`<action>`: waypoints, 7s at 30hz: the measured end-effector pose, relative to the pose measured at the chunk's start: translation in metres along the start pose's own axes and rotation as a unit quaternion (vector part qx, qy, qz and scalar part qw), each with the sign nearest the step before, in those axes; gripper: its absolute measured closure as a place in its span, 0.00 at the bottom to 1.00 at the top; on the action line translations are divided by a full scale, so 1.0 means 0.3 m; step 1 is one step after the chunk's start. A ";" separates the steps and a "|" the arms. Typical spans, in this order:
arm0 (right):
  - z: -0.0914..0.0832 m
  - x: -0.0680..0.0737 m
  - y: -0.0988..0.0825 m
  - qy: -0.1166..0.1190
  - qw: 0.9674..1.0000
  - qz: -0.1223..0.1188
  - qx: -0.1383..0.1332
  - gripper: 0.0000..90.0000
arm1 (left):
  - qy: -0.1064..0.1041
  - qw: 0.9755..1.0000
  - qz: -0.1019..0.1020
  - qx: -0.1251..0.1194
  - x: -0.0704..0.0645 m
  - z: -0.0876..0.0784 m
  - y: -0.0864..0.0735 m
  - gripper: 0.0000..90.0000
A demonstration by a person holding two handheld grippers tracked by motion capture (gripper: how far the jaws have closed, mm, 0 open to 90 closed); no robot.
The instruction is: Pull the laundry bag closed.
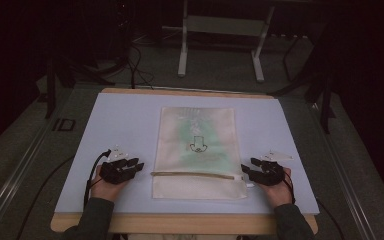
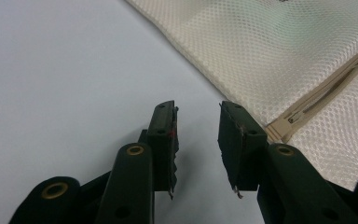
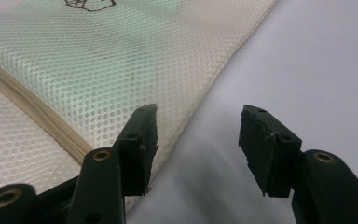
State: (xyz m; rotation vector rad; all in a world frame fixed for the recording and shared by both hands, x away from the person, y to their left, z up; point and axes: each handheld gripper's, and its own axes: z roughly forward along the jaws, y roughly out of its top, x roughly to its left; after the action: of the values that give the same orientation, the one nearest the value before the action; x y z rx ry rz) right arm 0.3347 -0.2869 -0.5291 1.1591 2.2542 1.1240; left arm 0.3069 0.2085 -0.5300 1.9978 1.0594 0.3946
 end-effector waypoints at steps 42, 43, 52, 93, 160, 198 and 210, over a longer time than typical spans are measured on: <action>0.059 0.159 0.152 0.116 0.989 -0.089 0.011 0.69 | -0.075 0.996 0.036 0.006 -0.048 -0.023 -0.012 0.75; 0.063 0.167 0.159 0.120 0.988 -0.094 0.012 0.70 | -0.071 0.997 0.036 0.006 -0.048 -0.022 -0.012 0.74; 0.104 0.237 0.221 0.154 0.980 -0.124 0.015 0.79 | -0.039 0.999 0.023 -0.001 -0.010 -0.026 -0.017 0.70; 0.231 0.446 0.384 0.214 0.953 -0.209 0.039 0.86 | -0.020 1.000 0.007 -0.016 0.021 -0.035 -0.018 0.67; 0.503 0.769 0.435 0.255 0.911 -0.294 0.137 0.82 | -0.016 1.000 0.000 -0.022 0.039 -0.053 -0.029 0.66; 0.398 0.640 0.390 0.264 0.924 -0.257 0.104 0.84 | -0.018 1.000 0.002 -0.021 0.036 -0.051 -0.029 0.66; 0.452 0.682 0.393 0.266 0.911 -0.281 0.142 0.89 | -0.056 0.998 0.017 -0.032 0.019 -0.061 -0.028 0.74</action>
State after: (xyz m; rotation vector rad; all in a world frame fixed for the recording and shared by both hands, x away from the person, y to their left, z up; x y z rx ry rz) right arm 0.3572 -0.0160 -0.5125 0.2177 2.9660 0.9624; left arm 0.2950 0.2251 -0.5259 1.9594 0.9341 0.3257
